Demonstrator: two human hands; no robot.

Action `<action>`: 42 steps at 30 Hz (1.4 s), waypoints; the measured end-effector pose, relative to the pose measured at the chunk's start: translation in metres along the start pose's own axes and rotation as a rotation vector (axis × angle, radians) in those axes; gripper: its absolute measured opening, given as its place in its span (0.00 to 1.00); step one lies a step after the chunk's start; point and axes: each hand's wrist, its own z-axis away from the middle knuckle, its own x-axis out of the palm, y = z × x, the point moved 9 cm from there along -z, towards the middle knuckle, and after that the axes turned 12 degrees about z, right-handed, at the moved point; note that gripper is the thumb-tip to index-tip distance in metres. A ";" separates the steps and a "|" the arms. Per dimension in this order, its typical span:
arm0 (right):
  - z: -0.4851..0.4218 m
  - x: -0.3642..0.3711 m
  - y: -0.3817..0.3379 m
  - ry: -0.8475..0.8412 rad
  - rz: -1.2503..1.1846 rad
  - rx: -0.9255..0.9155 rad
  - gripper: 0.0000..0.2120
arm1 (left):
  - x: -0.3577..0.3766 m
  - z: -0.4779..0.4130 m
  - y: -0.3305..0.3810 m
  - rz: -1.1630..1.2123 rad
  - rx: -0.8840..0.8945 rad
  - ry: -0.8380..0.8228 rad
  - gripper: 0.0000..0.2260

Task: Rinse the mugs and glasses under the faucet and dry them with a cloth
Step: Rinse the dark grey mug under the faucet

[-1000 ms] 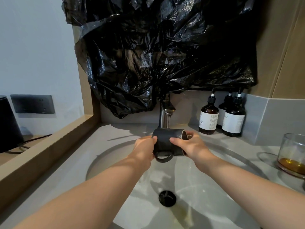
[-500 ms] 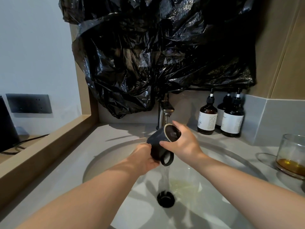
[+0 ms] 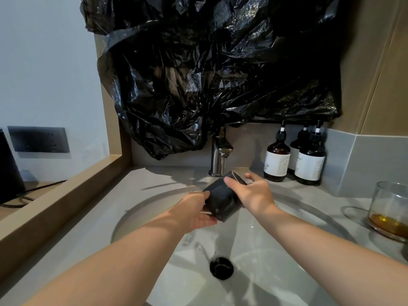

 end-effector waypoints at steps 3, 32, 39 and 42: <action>0.001 -0.001 0.016 -0.066 -0.154 0.155 0.32 | 0.000 -0.005 0.005 -0.151 0.073 -0.030 0.15; 0.008 0.015 0.002 -0.340 -0.402 0.043 0.17 | 0.014 0.005 -0.006 0.171 -0.092 -0.145 0.17; 0.004 -0.002 0.002 -0.112 -0.228 0.025 0.19 | -0.001 0.000 0.009 -0.152 0.105 -0.025 0.12; 0.004 -0.010 -0.003 -0.050 -0.187 -0.025 0.17 | 0.004 0.002 0.014 -0.221 0.185 -0.033 0.09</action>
